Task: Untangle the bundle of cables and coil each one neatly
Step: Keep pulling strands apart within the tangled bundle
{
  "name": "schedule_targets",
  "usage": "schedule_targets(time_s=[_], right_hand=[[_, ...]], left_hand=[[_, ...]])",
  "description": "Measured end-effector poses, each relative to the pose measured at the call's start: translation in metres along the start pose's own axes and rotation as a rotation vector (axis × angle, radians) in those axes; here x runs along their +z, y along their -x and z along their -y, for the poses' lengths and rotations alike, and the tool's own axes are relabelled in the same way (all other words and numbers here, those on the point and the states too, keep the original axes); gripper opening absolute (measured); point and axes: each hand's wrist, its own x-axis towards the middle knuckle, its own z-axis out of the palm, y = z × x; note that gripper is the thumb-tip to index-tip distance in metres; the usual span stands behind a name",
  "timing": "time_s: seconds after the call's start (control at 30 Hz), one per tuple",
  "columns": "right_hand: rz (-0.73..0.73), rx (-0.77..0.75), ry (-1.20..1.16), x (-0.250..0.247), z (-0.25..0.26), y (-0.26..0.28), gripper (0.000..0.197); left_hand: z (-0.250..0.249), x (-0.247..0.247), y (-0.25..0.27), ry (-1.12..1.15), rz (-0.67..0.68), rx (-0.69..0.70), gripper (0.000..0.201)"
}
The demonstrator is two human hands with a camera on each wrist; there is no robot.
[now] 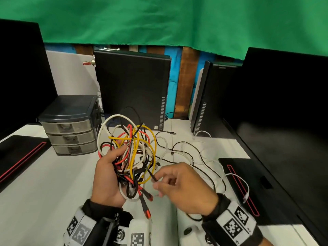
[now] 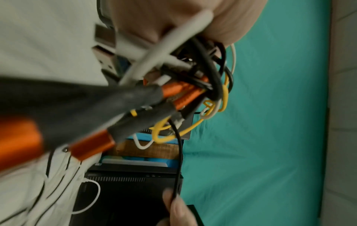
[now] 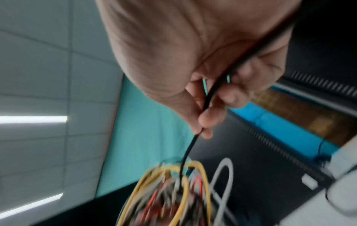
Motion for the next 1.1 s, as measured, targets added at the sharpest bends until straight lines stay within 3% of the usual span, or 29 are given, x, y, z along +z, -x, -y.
schedule_targets(time_s=[0.07,0.17,0.33,0.43,0.5,0.67,0.73,0.97,1.1], right_hand=[[-0.124,0.0,-0.014,-0.021,0.0,-0.001,0.011],[-0.457,-0.062,-0.08,-0.068,-0.006,0.001,0.025],[-0.896,-0.093,-0.252,-0.13,-0.021,0.014,0.017],[-1.066,-0.154,-0.265,-0.143,-0.029,0.019,0.018],[-1.059,-0.146,-0.189,-0.141,-0.033,0.018,0.019],[-0.81,-0.079,0.037,-0.11,-0.025,0.005,0.016],[-0.762,-0.106,0.022,-0.097,-0.019,0.002,0.012],[-0.599,-0.149,-0.019,-0.061,-0.007,-0.003,0.008],[-0.488,-0.195,-0.105,-0.05,-0.002,-0.003,0.011]], left_hand=[[-0.004,-0.004,-0.002,-0.006,-0.01,0.003,0.023],[-0.01,-0.012,-0.004,-0.034,-0.005,-0.027,0.023],[-0.017,-0.02,-0.007,-0.11,-0.074,0.012,0.031],[-0.019,-0.021,-0.009,-0.106,-0.089,0.028,0.028],[-0.02,-0.023,-0.009,-0.084,-0.085,0.017,0.023],[-0.021,-0.018,-0.003,-0.052,-0.002,-0.077,0.015],[-0.019,-0.012,0.001,-0.045,0.043,-0.102,0.009],[0.0,-0.012,0.001,-0.074,0.112,-0.248,0.037],[0.005,-0.007,0.002,-0.074,0.074,-0.262,0.024]])
